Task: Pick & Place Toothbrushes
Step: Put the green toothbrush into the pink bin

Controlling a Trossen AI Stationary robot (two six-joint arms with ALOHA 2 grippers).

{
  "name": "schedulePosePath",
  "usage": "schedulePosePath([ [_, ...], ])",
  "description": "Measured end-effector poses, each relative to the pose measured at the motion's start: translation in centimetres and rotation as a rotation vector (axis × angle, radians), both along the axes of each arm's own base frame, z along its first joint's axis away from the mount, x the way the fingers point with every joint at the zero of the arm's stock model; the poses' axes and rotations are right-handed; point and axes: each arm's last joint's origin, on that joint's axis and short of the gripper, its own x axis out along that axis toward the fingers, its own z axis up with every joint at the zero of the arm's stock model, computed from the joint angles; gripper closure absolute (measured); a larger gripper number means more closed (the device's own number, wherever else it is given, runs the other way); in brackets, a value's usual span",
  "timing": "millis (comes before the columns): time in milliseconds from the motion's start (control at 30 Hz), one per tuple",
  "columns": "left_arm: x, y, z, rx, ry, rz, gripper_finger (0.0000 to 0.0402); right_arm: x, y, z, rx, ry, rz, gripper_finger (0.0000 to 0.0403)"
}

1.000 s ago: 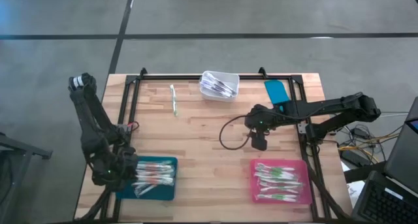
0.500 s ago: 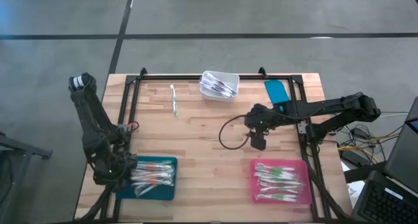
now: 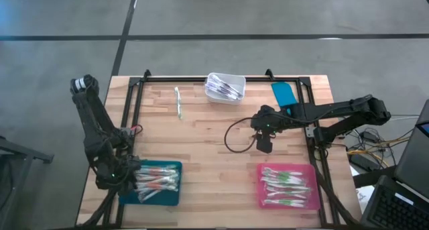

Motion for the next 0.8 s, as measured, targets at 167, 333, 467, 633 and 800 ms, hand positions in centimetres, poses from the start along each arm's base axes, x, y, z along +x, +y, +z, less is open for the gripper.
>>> schedulePosePath([
  [167, 0.7, 0.5, 1.4, -0.078, -0.051, 0.172, 0.0220, 0.0, 0.0, 0.0, -0.007, 0.001, 0.012, 0.0233],
  [333, 2.2, 2.2, 3.4, -0.044, -0.352, 0.447, 0.0223, 0.0, -0.1, 0.0, -0.027, 0.000, 0.011, 0.0227],
  [467, 3.2, 3.9, 5.0, 0.194, -0.692, 0.623, 0.0223, 0.0, -0.2, 0.0, -0.051, -0.002, -0.007, 0.0217],
  [633, 4.3, 5.9, 6.2, 0.431, -0.835, 0.828, 0.0228, 0.0, -0.2, 0.0, -0.052, -0.002, -0.009, 0.0207],
  [800, 6.4, 8.0, 5.6, 0.479, -0.678, 0.869, 0.0232, 0.0, -0.2, 0.0, -0.054, -0.001, -0.005, 0.0204],
])
